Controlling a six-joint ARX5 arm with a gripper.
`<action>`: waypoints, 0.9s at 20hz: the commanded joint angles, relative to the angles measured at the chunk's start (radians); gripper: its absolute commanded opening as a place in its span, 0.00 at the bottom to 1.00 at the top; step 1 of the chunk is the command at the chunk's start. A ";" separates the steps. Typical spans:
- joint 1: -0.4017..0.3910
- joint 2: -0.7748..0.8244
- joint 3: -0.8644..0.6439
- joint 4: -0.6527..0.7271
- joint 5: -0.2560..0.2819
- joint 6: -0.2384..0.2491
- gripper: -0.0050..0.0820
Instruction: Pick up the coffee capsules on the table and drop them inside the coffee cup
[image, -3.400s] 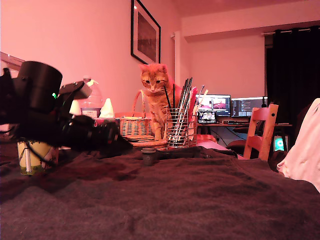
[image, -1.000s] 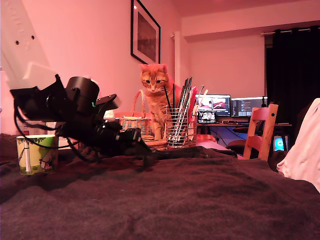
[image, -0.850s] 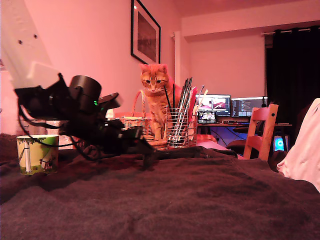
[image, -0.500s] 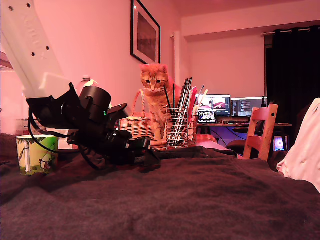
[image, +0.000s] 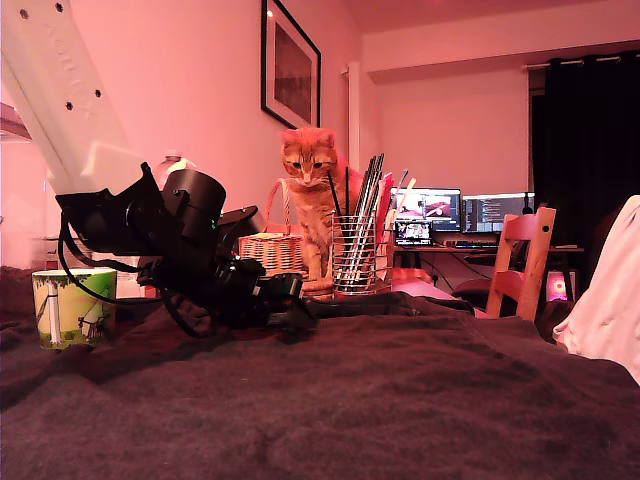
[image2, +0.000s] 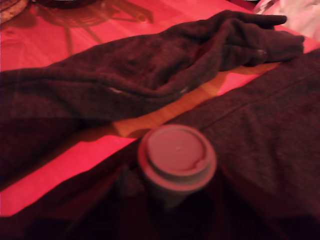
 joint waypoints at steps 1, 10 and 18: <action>-0.003 0.035 0.004 0.002 0.000 -0.003 0.50; -0.018 0.035 0.004 0.000 0.013 0.005 0.27; -0.018 0.028 0.005 -0.011 0.047 0.005 0.16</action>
